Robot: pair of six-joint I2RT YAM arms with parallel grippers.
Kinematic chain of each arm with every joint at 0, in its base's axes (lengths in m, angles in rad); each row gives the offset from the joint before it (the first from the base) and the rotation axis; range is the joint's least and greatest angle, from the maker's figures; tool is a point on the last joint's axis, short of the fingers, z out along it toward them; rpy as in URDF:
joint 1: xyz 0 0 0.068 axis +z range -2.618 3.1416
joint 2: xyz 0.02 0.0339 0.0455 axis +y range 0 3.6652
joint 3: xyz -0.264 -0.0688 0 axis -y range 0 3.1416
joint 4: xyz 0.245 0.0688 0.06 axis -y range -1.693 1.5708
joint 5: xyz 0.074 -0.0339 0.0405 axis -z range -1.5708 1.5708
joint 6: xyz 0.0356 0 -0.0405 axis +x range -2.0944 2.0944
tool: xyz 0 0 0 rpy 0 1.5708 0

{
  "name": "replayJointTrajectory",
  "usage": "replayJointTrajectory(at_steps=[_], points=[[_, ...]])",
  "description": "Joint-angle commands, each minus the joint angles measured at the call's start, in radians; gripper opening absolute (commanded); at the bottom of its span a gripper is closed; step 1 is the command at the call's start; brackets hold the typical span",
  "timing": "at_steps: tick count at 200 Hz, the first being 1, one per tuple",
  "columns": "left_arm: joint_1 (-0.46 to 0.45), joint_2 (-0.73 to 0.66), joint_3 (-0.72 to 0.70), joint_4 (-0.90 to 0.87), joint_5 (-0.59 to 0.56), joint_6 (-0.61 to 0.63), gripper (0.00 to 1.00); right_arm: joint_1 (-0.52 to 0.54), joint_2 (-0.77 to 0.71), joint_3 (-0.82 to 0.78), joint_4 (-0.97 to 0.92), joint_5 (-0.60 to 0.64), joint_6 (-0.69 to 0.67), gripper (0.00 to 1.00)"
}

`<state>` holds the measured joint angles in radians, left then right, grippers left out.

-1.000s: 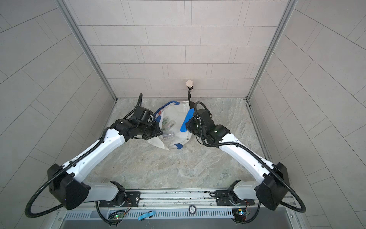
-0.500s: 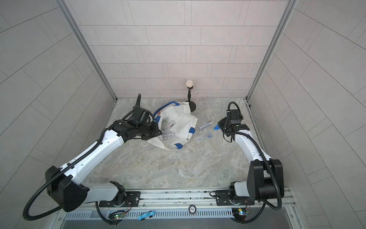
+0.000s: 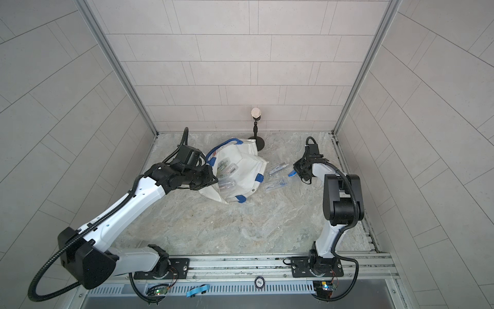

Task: Take out the compass set from the canvas bag
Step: Place the compass set at the center of the board, then pick up the compass set from the canvas bag.

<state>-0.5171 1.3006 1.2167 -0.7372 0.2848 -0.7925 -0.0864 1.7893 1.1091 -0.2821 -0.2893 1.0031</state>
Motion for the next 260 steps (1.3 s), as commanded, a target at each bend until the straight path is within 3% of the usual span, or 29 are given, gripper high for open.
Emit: replayJointTrajectory(at_steps=[1,41,64,95,124,153,208,260], points=[[0.0,-0.029,0.004,0.015,0.019,0.003,0.0,-0.008,-0.05,-0.063,-0.038,-0.007,-0.013,0.4],[0.0,-0.011,0.038,-0.014,0.021,0.062,0.0,0.056,-0.29,-0.054,-0.185,0.037,-0.02,0.47],[0.0,0.0,0.053,-0.031,0.016,0.103,0.0,0.205,-0.407,0.059,-0.314,0.09,0.001,0.47],[0.0,0.001,0.046,-0.027,0.016,0.111,0.0,0.475,-0.474,0.098,-0.281,0.142,0.169,0.44],[0.0,0.005,0.032,-0.017,0.025,0.102,0.0,0.691,-0.369,0.102,-0.144,0.135,0.331,0.42],[-0.001,0.009,0.014,-0.009,0.028,0.084,0.0,0.794,-0.171,0.153,-0.029,0.086,0.407,0.4],[-0.008,-0.021,-0.039,0.013,0.027,0.045,0.0,0.806,0.103,0.224,0.146,0.031,0.542,0.4],[-0.014,-0.039,-0.069,0.027,0.031,0.031,0.0,0.805,0.182,0.186,0.282,0.06,0.629,0.39]])
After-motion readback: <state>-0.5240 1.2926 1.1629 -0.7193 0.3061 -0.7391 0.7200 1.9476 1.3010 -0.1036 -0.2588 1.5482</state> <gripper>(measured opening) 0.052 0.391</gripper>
